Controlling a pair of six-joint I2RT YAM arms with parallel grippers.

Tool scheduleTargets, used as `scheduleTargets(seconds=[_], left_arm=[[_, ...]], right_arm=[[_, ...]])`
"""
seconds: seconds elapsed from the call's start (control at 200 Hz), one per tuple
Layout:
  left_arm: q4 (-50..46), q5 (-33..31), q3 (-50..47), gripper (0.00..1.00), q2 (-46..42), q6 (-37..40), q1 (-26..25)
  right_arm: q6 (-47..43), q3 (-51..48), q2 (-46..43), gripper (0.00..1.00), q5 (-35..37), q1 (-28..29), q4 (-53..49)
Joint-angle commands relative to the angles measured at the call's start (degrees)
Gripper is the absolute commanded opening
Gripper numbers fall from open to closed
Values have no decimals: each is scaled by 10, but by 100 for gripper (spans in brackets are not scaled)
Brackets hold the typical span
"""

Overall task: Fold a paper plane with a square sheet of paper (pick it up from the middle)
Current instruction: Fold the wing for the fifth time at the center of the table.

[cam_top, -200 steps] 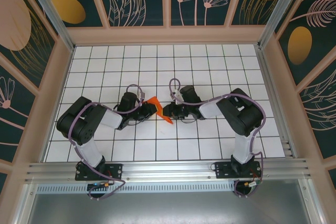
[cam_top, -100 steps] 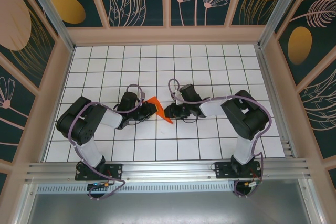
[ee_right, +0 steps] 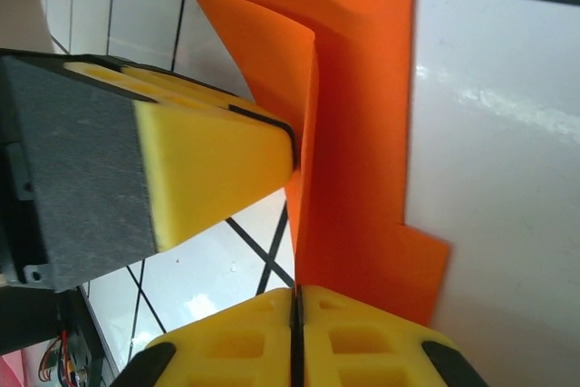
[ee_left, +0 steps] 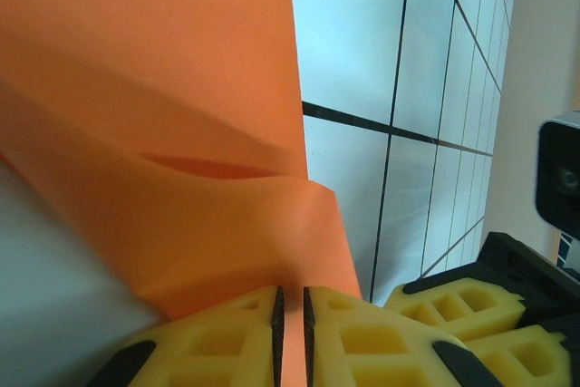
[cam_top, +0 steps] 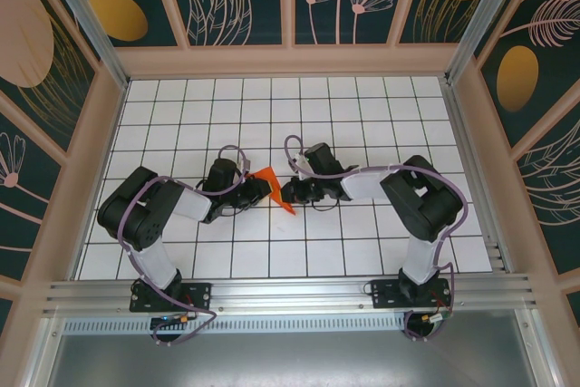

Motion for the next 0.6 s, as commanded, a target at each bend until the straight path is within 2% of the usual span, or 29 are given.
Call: scheduleTargets(seconds=[0.0,0.205,0.385,0.595], left_arm=[[-41,-29,11,19,6,29,-4],[-27,-15,12,22,-16,43,-4],[1,1,1,25,-41,42,-4],[20,8,-4,25,-30,35,-9]], right_arm=[[-4,2,16,8,-7,1,-3],[24,-18,24,2,-26,-12,38],[52,-31,30,2,-29,-19,56],[70,-37,41,2,-25,-22,61]])
